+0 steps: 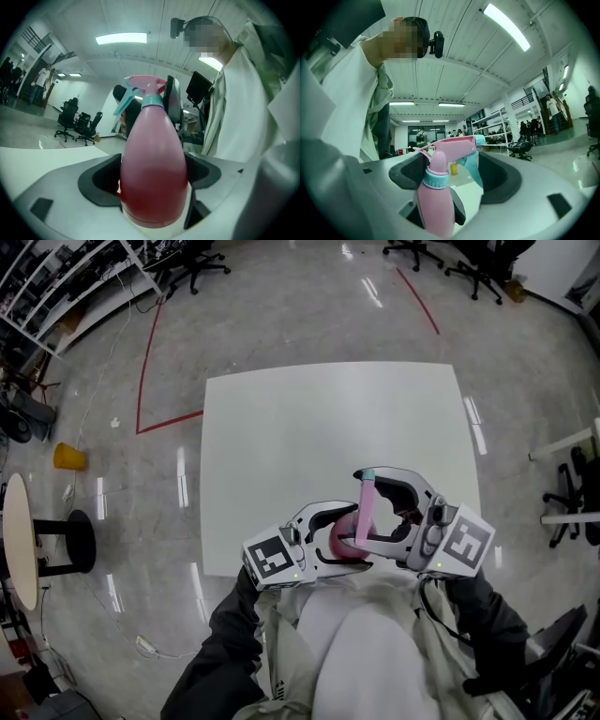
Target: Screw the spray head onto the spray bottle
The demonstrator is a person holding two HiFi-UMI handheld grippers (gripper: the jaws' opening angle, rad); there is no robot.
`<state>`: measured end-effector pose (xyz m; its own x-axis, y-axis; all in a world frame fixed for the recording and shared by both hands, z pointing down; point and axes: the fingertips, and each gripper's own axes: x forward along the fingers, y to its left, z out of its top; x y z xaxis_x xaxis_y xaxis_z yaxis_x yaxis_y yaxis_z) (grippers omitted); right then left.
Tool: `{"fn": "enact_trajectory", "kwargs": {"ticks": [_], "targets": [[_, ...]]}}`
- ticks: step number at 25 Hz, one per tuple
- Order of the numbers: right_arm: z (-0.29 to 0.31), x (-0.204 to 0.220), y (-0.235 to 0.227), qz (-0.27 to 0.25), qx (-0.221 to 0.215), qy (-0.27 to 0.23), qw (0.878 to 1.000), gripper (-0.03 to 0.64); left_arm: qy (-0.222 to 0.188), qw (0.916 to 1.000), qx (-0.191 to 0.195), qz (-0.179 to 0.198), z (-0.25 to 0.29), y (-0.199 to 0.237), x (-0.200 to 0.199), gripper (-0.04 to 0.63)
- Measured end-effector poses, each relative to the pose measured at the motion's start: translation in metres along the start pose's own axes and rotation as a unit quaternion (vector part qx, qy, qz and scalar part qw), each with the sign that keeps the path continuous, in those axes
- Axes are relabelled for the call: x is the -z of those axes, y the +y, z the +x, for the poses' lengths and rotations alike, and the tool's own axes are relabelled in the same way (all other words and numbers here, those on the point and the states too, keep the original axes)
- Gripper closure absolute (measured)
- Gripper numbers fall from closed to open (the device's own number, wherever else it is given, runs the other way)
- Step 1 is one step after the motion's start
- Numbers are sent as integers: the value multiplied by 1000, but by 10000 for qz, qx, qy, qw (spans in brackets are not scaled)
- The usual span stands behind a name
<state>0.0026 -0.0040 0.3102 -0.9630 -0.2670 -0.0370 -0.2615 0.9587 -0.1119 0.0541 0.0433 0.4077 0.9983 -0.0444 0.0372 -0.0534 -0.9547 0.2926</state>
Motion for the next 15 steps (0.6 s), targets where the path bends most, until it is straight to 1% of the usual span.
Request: {"fn": "enact_trajectory", "kwargs": {"ticks": [4,6,7,11,13,15], "targets": [[-1,-6,-3,67,241,-230,9994,279,-490,9984,-118,-270,6,-2,-9,167],[0,-7,-4,16,306,-238,9992,279,-705,9970,-171,-264,8,-1,-12,166],[0,-7,-5,-39,339,-223,9992,279,-701,9970,-231,-217,9,0,-12,167],[-1,-3,-8,-308,491,-55,9983,281,-399,9974,-584,124,8,11,-8,167],[-2,4,-6,-477,491,111,9976,282,-137,9968,-703,341,9,16,0,167],[-1,14,-2,-650,427,274,9966,281,182,9948,-762,653,10,20,12,167]]}}
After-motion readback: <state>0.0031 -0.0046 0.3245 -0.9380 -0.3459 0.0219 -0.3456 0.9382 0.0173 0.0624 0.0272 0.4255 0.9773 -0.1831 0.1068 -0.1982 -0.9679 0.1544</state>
